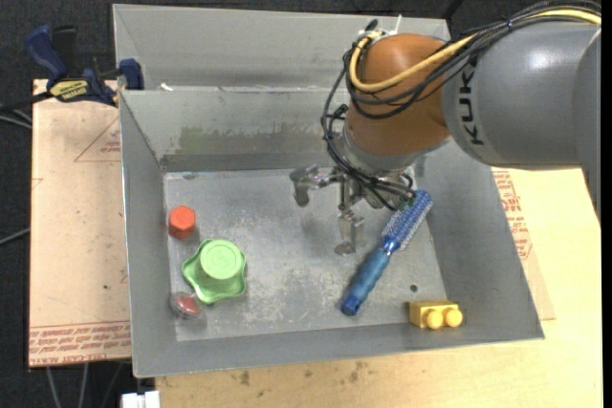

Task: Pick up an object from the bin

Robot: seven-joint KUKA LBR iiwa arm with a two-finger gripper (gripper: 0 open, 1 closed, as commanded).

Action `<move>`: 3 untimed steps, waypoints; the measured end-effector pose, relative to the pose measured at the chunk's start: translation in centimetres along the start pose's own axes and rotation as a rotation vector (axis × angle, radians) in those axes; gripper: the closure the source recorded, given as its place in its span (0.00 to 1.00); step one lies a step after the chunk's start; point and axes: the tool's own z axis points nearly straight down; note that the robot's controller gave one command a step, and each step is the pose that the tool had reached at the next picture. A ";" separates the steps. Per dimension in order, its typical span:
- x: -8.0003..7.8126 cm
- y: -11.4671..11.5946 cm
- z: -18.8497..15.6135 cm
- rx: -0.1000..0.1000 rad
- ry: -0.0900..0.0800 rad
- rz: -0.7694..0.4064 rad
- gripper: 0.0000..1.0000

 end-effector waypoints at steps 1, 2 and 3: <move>-3.0 -0.9 -0.8 0.000 -0.002 -0.316 0.00; -2.9 -0.9 -0.8 -0.002 -0.001 -0.315 0.00; -6.0 9.3 -0.1 -0.007 -0.001 -0.369 0.00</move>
Offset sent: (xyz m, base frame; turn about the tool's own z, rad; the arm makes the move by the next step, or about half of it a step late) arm 0.0289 0.0061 0.0076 -0.3185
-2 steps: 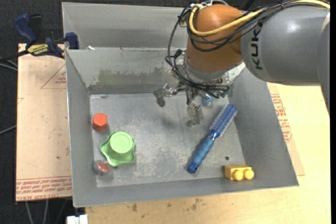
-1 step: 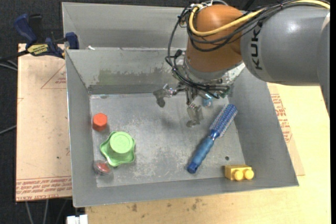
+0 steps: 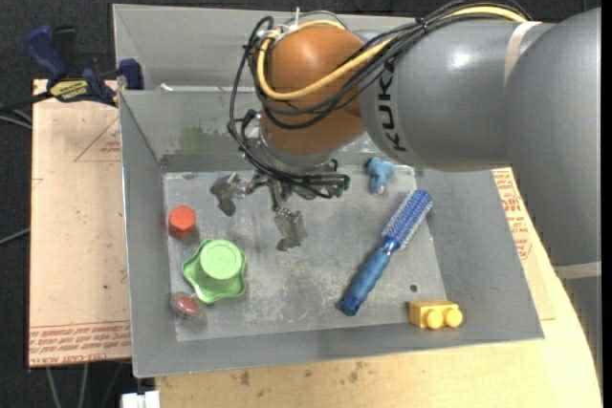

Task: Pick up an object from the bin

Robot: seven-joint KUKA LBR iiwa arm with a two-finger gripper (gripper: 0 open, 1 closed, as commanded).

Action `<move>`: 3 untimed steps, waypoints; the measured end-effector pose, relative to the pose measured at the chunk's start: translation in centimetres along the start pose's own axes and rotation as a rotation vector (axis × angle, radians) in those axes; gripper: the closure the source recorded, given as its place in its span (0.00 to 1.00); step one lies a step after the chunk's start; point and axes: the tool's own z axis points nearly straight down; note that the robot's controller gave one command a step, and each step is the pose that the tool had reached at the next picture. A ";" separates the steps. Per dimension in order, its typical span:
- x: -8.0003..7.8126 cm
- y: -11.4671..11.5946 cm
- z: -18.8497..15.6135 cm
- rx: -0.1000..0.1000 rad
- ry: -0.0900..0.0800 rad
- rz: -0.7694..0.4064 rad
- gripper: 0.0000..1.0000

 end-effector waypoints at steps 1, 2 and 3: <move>-8.9 1.4 5.6 0.001 0.002 -0.414 0.00; -8.9 1.2 5.3 0.003 0.001 -0.410 0.00; -1.4 -0.5 5.0 0.000 0.007 -0.989 0.00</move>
Offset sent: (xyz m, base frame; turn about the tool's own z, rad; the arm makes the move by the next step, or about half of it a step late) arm 0.0462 0.0754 -0.0531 -0.4140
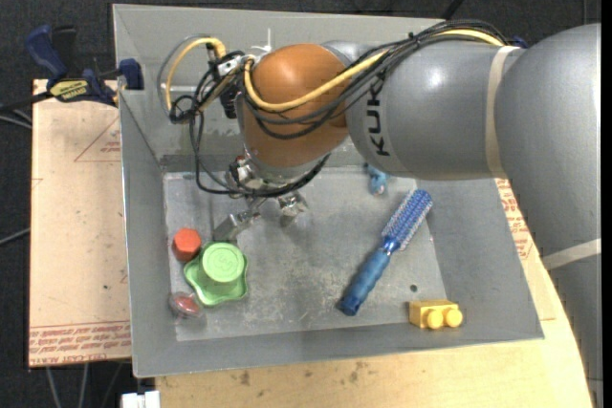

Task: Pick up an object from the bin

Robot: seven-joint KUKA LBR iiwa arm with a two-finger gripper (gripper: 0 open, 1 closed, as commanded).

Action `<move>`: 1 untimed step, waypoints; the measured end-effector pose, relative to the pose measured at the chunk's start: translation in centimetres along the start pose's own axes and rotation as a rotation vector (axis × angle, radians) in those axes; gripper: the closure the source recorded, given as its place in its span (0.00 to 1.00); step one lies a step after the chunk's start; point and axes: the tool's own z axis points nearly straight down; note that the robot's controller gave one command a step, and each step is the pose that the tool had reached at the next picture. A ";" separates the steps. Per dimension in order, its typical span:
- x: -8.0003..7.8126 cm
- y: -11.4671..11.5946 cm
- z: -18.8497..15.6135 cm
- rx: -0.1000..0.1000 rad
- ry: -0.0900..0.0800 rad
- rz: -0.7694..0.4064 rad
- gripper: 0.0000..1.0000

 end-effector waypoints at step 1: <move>-8.6 -0.5 0.4 0.000 -0.003 -0.197 0.00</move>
Offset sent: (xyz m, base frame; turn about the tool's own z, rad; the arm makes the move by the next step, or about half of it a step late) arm -0.0204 0.0806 -0.0036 -0.1996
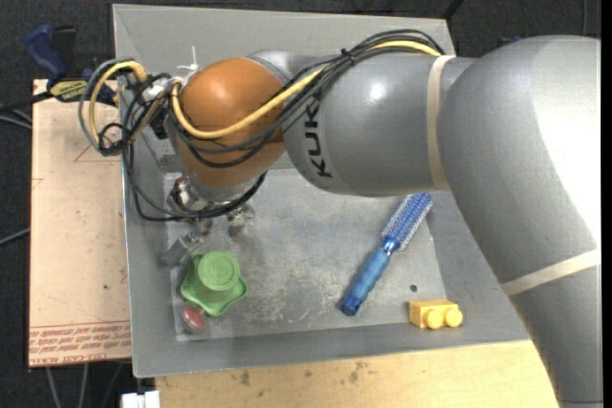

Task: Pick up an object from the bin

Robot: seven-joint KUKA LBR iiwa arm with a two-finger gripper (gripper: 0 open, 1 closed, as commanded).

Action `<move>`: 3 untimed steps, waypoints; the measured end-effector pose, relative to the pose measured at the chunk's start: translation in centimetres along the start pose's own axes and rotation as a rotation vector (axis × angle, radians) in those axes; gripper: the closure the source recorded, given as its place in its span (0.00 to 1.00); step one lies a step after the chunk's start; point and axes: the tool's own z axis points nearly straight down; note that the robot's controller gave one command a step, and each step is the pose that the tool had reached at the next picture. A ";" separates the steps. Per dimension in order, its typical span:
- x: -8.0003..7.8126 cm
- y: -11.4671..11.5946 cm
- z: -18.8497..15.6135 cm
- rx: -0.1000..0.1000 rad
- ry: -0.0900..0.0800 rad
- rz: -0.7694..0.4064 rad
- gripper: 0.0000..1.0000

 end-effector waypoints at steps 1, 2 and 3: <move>0.6 7.5 0.5 -0.001 0.002 -0.446 0.00; -0.4 11.4 0.7 0.002 0.003 -0.263 0.00; -0.4 11.2 0.4 0.006 0.005 -0.264 1.00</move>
Offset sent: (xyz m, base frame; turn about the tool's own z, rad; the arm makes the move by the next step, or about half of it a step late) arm -0.0619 -0.0420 -0.0052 -0.4502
